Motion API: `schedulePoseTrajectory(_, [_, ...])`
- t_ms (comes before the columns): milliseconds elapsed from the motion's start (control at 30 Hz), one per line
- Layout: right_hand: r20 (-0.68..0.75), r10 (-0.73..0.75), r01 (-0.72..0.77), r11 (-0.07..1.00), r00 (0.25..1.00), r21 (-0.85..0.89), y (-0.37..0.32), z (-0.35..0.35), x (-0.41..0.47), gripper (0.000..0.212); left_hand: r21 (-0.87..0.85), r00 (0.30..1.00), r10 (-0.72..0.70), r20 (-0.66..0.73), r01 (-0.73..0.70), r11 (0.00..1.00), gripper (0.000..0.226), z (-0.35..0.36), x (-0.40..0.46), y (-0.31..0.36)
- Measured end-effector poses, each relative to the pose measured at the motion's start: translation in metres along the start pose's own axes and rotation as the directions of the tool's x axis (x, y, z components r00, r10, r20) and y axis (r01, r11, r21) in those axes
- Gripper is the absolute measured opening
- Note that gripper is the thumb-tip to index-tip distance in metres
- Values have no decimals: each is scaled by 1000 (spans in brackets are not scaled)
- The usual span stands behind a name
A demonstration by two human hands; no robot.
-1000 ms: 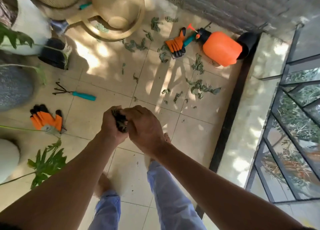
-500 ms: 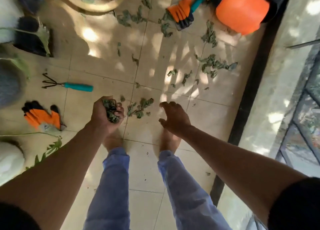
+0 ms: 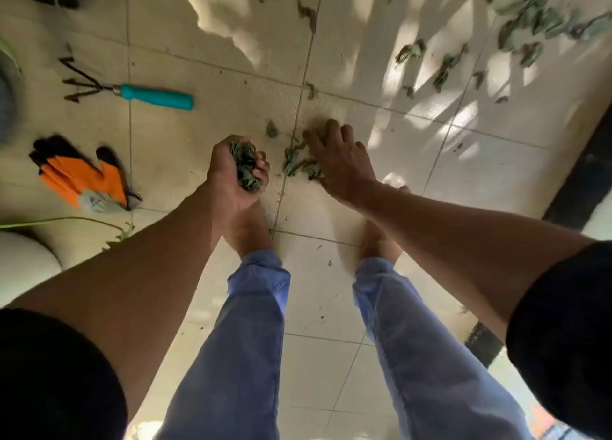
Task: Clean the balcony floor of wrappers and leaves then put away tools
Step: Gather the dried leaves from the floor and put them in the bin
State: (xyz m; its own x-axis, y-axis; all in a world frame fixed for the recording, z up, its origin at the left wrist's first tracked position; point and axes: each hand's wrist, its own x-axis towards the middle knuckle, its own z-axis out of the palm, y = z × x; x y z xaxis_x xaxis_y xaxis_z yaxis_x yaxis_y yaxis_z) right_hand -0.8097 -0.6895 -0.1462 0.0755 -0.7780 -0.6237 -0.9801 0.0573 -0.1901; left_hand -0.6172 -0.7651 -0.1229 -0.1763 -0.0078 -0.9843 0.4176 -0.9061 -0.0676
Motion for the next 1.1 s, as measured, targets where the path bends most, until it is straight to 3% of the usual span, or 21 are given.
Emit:
schedulePoseTrajectory(167, [14, -188, 188, 973, 982, -135, -12, 4, 4, 88, -20, 1000, -7, -11, 7, 1000, 32, -6, 6, -8])
schedulePoseTrajectory(300, [60, -311, 317, 933, 948, -172, -16, 1, 2, 63, -49, 1000, 2, 25, 0, 999, 30, -9, 4, -12])
schedulePoseTrajectory(500, [91, -373, 384, 901, 923, -202, -28, -5, 4, 50, -77, 1000, 4, 13, -3, 997, 32, -4, 3, -13])
schedulePoseTrajectory(700, [123, -361, 378, 911, 924, -163, -38, -7, 10, 43, -72, 1000, -9, 21, 11, 997, 41, 0, 7, -20])
schedulePoseTrajectory(867, [64, -326, 328, 944, 943, -41, -38, -7, 14, 36, -73, 999, -25, 28, 27, 997, 48, -2, 9, -19])
schedulePoseTrajectory(1000, [-74, -175, 185, 972, 982, 144, -40, -8, 13, 28, -76, 999, -29, 36, 32, 997, 47, -5, 8, -17])
schedulePoseTrajectory(1100, [-174, -27, 86, 936, 984, 342, -41, -19, 7, 17, -84, 999, -38, 38, 41, 996, 44, -8, 7, -16])
